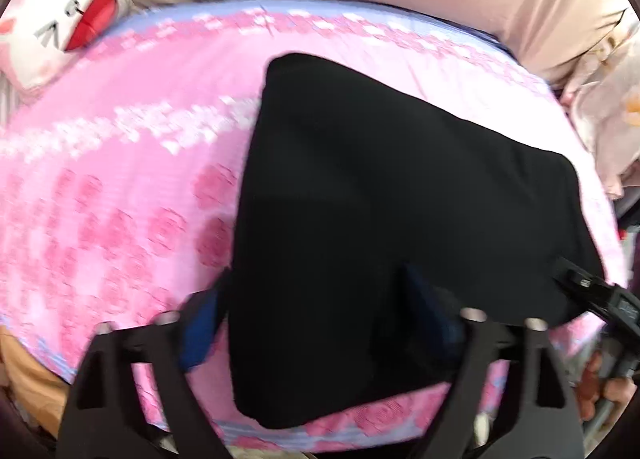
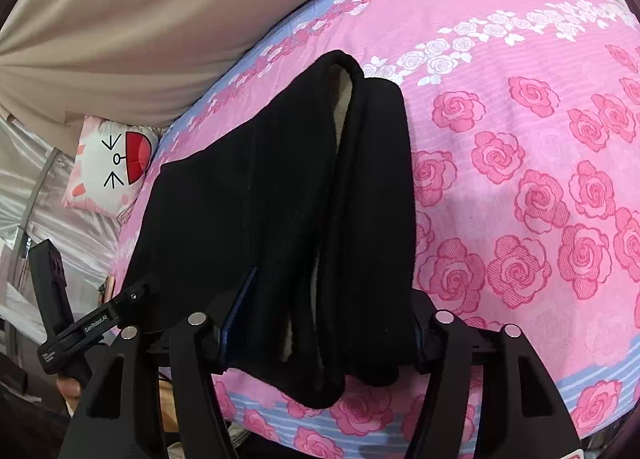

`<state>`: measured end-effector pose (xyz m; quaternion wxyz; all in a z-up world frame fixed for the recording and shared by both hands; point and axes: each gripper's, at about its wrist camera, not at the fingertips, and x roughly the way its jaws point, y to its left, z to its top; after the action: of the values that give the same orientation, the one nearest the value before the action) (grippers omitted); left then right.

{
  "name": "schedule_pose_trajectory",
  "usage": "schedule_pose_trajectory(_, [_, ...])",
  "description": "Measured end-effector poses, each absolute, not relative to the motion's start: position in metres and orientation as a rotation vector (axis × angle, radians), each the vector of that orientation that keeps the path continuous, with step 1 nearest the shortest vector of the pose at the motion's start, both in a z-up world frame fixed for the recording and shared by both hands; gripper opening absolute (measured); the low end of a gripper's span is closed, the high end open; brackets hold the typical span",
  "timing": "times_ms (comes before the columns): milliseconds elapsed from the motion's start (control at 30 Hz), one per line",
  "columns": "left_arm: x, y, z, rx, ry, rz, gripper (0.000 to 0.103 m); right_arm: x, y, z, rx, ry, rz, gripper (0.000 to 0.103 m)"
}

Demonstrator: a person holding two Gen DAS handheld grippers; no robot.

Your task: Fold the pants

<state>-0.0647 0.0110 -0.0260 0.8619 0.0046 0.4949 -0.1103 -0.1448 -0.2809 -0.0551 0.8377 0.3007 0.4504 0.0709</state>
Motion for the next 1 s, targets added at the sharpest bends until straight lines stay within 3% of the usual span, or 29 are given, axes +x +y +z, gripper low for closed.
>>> schedule_pose_trajectory(167, [-0.059,0.010,-0.032,0.000,1.036,-0.218,0.096,-0.136,-0.264,-0.051,0.593,0.950,0.147,0.079])
schedule_pose_trajectory(333, [-0.056,0.008,-0.037,-0.034,1.055,-0.239,0.097,-0.135,-0.254,-0.051,0.562,0.939,0.141,0.086])
schedule_pose_trajectory(500, [-0.050,0.010,-0.043,-0.115,1.112,-0.291,0.096,-0.135,-0.261,-0.053,0.599,0.928,0.149,0.086])
schedule_pose_trajectory(600, [-0.050,0.006,-0.043,-0.127,1.122,-0.321,0.091,-0.137,-0.266,-0.055,0.620,0.918,0.154,0.086])
schedule_pose_trajectory(667, [-0.050,0.002,-0.042,-0.127,1.119,-0.325,0.088,-0.138,-0.269,-0.055,0.614,0.915,0.135,0.071])
schedule_pose_trajectory(767, [-0.054,-0.002,-0.037,-0.117,1.097,-0.328,0.073,-0.140,-0.274,-0.056,0.618,0.909,0.131,0.054])
schedule_pose_trajectory(900, [-0.063,-0.009,-0.019,-0.065,1.034,-0.297,0.030,-0.143,-0.276,-0.049,0.611,0.886,0.123,0.038])
schedule_pose_trajectory(1000, [-0.067,-0.008,-0.004,-0.057,1.000,-0.304,0.024,-0.147,-0.270,-0.037,0.563,0.864,0.122,0.036])
